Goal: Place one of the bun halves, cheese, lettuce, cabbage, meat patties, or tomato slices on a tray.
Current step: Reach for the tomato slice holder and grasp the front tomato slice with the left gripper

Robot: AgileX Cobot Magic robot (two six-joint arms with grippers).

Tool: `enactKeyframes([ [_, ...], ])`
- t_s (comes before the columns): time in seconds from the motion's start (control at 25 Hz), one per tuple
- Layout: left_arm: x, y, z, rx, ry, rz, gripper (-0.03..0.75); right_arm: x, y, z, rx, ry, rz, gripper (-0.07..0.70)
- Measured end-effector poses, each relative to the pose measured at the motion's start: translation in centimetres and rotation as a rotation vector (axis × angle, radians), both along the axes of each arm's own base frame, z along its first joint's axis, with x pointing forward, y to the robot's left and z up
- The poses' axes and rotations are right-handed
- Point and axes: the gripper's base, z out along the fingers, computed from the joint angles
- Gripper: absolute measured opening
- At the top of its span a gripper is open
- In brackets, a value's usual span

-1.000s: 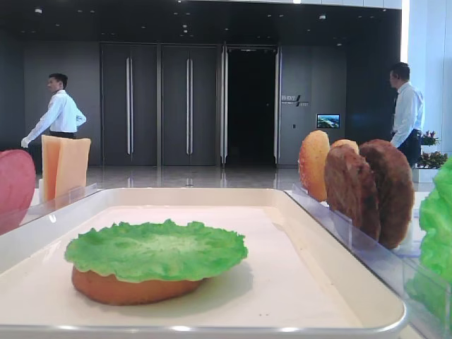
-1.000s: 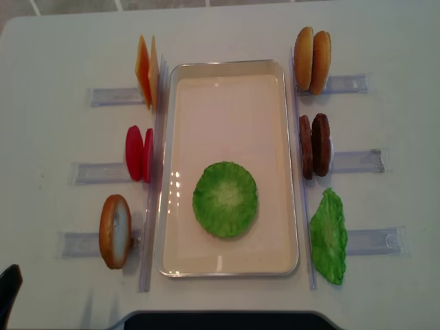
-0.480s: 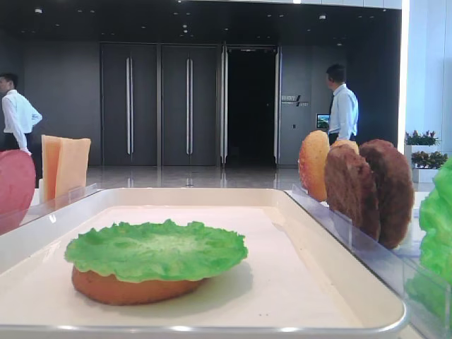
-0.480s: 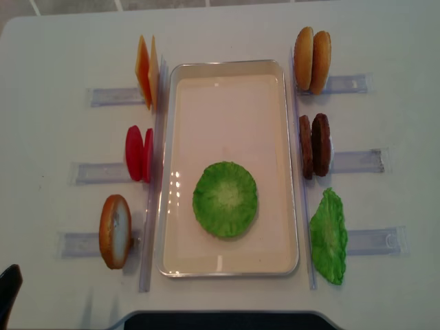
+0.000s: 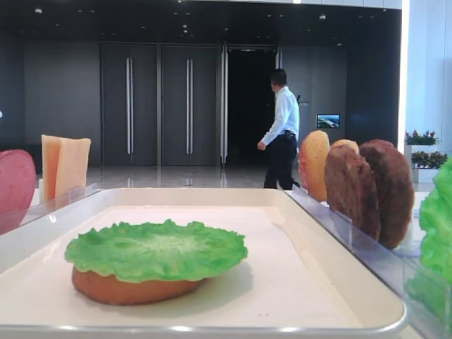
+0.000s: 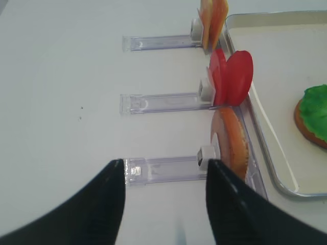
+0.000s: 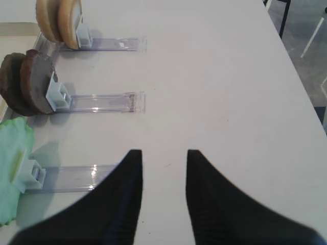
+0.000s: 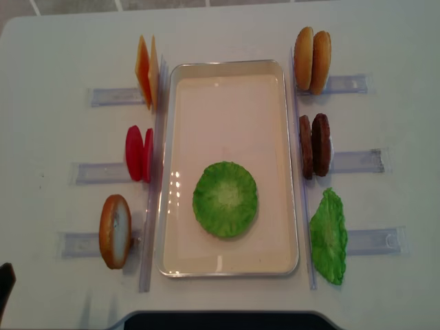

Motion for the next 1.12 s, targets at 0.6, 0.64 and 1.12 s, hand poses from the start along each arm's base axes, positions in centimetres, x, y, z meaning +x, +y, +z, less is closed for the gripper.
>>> enactKeyframes([
  [0.6,8.0,-0.8,-0.3,-0.1,0.367,-0.009,0.391,0.0,0.0,0.0,0.0,0.0,0.0,0.237],
  [0.64,8.7,-0.8,-0.3,-0.103,0.395,-0.008,0.391,0.0,0.0,0.0,0.0,0.0,0.0,0.237],
  [1.12,18.4,-0.9,2.4,-0.104,0.55,0.003,0.391,0.0,0.0,0.0,0.0,0.0,0.0,0.237],
])
